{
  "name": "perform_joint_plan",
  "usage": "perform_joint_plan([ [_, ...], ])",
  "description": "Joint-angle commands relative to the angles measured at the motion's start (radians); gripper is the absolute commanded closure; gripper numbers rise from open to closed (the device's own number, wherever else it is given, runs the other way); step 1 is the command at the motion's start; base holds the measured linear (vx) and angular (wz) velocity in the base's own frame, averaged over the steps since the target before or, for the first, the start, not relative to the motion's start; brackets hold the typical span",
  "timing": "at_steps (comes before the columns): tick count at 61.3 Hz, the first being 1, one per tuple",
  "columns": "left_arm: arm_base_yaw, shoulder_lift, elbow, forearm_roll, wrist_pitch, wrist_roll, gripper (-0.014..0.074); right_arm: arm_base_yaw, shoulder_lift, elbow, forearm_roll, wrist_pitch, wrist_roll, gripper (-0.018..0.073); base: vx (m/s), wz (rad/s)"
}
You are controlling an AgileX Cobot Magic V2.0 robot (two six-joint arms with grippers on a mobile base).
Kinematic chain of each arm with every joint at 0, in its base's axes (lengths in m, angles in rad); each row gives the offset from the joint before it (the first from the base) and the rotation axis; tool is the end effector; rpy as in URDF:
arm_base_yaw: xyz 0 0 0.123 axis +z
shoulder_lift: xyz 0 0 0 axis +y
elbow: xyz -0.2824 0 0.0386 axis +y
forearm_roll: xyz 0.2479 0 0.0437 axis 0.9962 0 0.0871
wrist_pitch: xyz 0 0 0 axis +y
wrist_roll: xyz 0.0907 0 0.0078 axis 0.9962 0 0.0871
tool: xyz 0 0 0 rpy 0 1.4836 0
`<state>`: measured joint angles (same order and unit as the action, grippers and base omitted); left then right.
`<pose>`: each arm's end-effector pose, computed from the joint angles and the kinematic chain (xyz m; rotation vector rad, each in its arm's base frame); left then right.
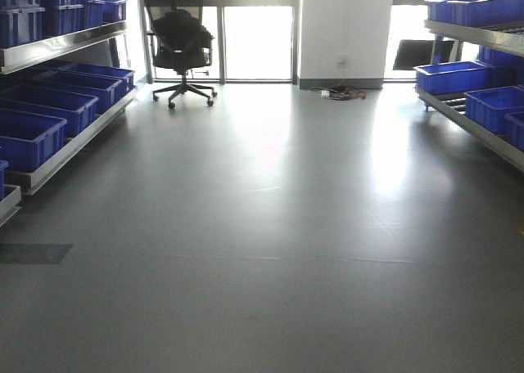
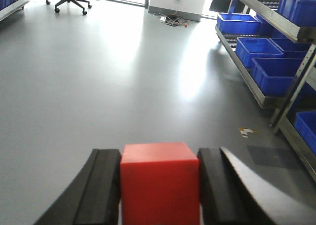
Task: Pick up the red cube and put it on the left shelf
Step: 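Drive the base across the room to the shelf of blue crates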
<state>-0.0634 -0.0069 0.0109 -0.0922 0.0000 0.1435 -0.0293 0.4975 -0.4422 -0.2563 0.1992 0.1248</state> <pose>0.0560 -0.0036 0.2098 0.0853 1.4852 -0.0098 0.1097 -0.0078 0.3069 -0.0474 1.7335 -0.1583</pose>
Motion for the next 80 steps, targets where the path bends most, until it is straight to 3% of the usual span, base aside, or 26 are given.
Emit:
perform_joint_plan([
  [1, -0.003, 0.007, 0.022, -0.006, -0.083, 0.001, 0.0491, -0.008, 0.004, -0.032, -0.014, -0.083, -0.004, 0.051, 0.65, 0.09],
  [80, -0.003, 0.008, 0.022, -0.006, -0.083, 0.001, 0.0491, -0.002, 0.004, -0.032, -0.014, -0.083, -0.004, 0.051, 0.63, 0.35],
])
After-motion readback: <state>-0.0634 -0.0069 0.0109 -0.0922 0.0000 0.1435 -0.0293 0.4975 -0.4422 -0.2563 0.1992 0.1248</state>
